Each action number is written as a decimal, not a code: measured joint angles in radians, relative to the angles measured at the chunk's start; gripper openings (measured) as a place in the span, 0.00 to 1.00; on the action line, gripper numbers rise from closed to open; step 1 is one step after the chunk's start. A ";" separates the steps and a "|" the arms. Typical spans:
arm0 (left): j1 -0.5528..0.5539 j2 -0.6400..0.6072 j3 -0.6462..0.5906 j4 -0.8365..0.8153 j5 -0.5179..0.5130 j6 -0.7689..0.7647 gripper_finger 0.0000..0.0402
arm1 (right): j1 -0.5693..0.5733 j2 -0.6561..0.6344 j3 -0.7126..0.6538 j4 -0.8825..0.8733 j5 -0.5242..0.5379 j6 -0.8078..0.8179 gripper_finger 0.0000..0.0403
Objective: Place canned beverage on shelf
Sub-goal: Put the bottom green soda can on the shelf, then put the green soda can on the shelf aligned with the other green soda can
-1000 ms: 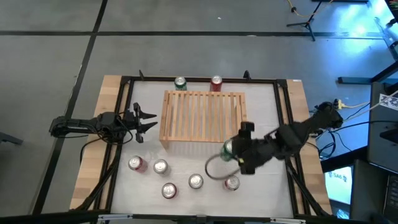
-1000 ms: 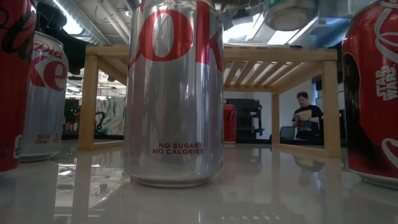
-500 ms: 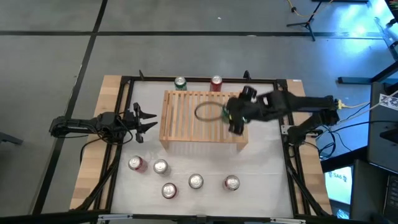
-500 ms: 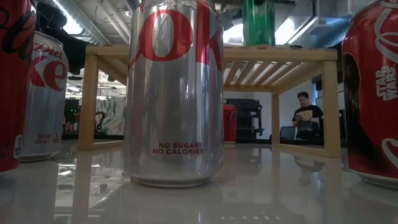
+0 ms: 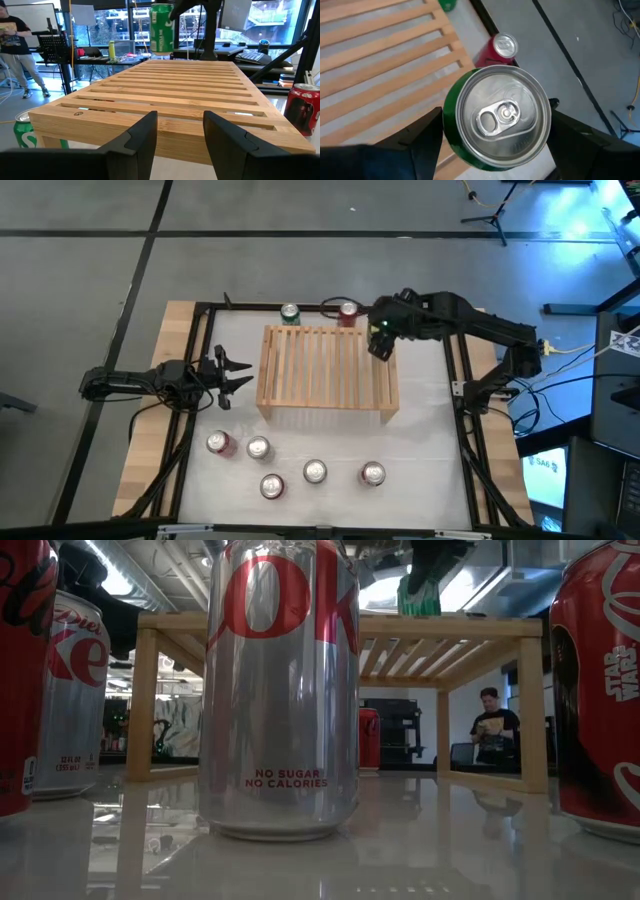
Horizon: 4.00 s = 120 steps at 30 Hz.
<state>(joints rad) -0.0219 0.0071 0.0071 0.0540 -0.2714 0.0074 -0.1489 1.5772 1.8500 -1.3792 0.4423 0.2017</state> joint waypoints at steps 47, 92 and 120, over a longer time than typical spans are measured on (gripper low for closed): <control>0.000 0.000 0.000 0.000 0.000 0.000 0.38 | -0.029 -0.002 -0.091 0.101 -0.106 -0.076 0.74; 0.000 0.000 0.000 0.010 0.000 0.000 0.38 | -0.028 0.000 0.107 0.021 -0.084 -0.105 0.95; 0.066 0.415 0.389 0.201 -0.232 -0.031 0.38 | 0.390 -0.351 -0.267 0.058 0.250 0.188 0.95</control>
<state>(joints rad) 0.0445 0.4223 0.3957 0.2552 -0.5038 -0.0239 0.2413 1.2259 1.5826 -1.3214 0.6920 0.3899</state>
